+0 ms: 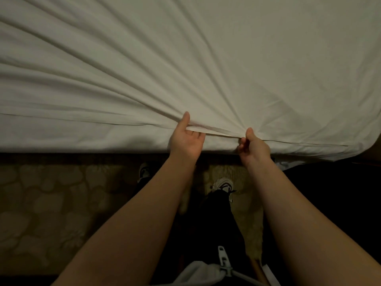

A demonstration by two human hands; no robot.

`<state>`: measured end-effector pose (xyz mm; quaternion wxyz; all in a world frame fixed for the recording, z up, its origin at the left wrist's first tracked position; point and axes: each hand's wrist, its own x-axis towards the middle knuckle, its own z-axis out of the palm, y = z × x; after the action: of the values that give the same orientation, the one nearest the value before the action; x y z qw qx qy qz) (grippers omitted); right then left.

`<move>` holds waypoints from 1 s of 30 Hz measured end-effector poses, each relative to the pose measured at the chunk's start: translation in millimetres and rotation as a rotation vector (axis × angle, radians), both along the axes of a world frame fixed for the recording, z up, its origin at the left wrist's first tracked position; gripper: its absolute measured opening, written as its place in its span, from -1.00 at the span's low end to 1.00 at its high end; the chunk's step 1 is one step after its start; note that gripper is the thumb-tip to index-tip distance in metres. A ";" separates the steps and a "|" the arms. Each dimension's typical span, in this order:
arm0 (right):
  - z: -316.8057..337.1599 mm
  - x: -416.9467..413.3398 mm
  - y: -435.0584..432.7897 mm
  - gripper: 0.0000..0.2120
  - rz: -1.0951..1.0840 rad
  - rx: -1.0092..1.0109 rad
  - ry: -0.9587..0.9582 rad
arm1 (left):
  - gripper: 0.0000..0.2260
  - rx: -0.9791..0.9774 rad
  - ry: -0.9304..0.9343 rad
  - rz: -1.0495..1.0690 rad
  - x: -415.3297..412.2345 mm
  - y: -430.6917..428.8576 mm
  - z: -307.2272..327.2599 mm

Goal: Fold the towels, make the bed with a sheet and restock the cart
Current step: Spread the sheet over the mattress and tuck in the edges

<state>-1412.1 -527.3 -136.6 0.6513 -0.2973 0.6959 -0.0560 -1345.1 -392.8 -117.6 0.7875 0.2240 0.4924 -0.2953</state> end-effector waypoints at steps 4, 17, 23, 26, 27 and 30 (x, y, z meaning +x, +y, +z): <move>1.7 1.9 1.7 -0.85 0.012 -0.018 0.028 | -0.87 0.126 -0.130 -0.142 -5.0 19.0 -2.4; 7.6 4.9 24.0 -0.77 0.096 0.007 0.100 | -0.84 0.471 -0.191 -0.237 -1.8 23.5 -8.8; 13.3 34.3 91.6 -0.68 0.260 0.318 -0.099 | -0.86 0.405 -0.151 -0.223 -4.1 24.4 -2.7; 19.9 52.1 115.7 -0.72 0.142 0.324 -0.091 | -0.90 0.370 -0.112 -0.247 -4.0 28.5 2.6; 20.4 54.0 119.1 -0.75 0.113 0.282 -0.071 | -0.91 0.349 -0.110 -0.253 -2.7 30.8 2.7; 14.5 51.7 122.7 -0.80 0.061 0.100 -0.022 | -0.93 0.233 -0.094 -0.289 4.3 43.3 5.9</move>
<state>-1360.4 -404.6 -122.0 0.6744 -0.2846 0.6813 -0.0045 -1340.8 -349.5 -111.7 0.7278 0.3957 0.4488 -0.3353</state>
